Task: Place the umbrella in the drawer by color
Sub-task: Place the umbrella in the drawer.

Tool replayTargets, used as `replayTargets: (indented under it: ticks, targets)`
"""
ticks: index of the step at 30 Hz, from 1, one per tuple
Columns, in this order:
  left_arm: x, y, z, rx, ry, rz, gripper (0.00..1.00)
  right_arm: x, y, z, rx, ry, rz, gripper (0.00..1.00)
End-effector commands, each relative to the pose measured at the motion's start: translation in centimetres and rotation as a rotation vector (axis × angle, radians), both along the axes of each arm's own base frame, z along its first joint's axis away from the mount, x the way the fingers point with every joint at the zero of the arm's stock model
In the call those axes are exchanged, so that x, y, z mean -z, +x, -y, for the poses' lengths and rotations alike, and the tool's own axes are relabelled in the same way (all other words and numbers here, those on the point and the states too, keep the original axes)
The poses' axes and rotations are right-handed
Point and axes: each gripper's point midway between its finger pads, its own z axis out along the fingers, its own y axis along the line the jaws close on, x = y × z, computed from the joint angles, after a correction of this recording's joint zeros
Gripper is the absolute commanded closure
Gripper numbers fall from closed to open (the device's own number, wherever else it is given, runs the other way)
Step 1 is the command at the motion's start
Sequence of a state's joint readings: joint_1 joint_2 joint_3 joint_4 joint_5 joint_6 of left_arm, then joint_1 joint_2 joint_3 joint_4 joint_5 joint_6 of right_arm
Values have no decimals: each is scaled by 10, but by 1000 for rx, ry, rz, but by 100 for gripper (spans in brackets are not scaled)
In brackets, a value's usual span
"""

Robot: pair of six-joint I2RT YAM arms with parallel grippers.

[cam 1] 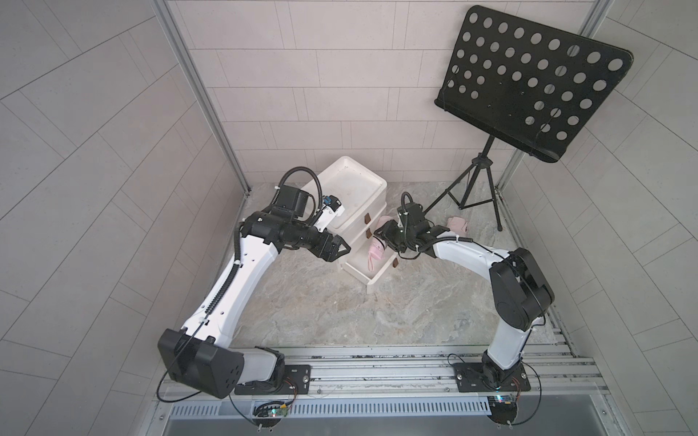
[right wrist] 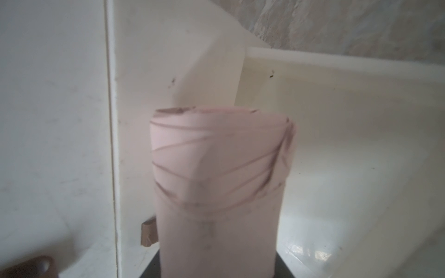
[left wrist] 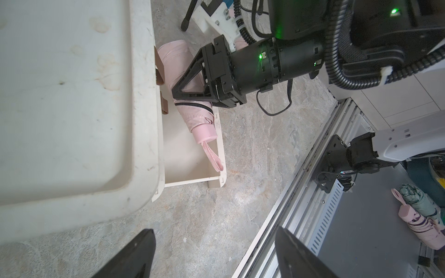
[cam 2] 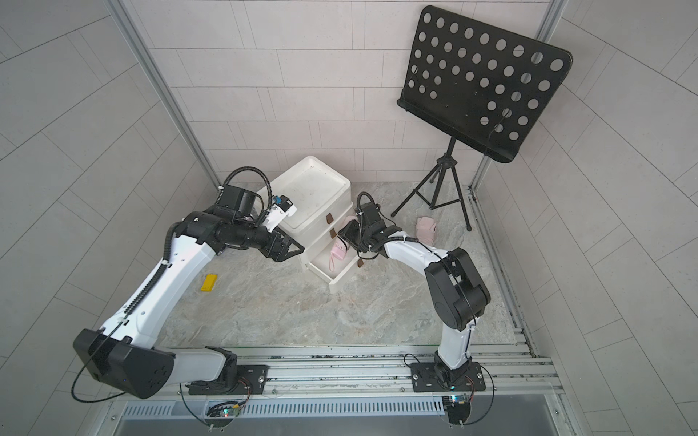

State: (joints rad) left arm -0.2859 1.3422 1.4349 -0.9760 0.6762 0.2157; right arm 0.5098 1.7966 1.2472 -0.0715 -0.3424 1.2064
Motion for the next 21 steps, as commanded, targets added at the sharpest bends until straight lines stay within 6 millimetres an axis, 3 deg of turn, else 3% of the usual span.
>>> replayTargets:
  ticks: [1, 10, 21]
  targets:
    - [-7, -5, -2, -2, -25, 17, 15, 0, 7, -7, 66, 46, 7, 55]
    - [-9, -4, -3, -7, -39, 17, 15, 8, 5, -11, 83, 4, -3, 50]
    - [-11, -4, -4, -13, -52, 21, 15, 28, 6, -19, 79, -7, -31, 35]
